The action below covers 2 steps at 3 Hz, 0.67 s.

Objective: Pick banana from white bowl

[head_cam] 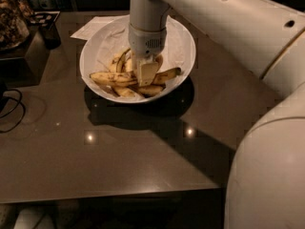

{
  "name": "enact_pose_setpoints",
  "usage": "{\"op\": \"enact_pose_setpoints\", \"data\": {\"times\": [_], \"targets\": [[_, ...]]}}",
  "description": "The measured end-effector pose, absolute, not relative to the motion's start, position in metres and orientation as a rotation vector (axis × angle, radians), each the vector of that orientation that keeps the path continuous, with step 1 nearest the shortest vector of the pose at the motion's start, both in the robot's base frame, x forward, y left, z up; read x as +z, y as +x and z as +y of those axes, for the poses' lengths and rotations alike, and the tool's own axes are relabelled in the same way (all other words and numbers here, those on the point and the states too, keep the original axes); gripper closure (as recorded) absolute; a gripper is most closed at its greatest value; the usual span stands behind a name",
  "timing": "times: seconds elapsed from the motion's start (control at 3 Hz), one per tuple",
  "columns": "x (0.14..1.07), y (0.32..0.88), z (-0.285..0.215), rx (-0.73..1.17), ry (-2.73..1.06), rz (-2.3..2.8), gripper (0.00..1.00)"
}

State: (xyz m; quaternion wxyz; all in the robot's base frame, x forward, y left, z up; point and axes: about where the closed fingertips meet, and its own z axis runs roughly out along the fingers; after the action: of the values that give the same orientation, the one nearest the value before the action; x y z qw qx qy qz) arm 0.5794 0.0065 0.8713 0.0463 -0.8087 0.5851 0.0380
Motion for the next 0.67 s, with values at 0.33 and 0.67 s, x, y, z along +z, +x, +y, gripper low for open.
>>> {"op": "enact_pose_setpoints", "data": {"times": [0.33, 0.67], "targets": [[0.8713, 0.5793, 0.0064, 0.116, -2.468, 1.787, 1.0], [0.8808, 0.5772, 0.0066, 0.096, -2.417, 1.785, 1.0]]}}
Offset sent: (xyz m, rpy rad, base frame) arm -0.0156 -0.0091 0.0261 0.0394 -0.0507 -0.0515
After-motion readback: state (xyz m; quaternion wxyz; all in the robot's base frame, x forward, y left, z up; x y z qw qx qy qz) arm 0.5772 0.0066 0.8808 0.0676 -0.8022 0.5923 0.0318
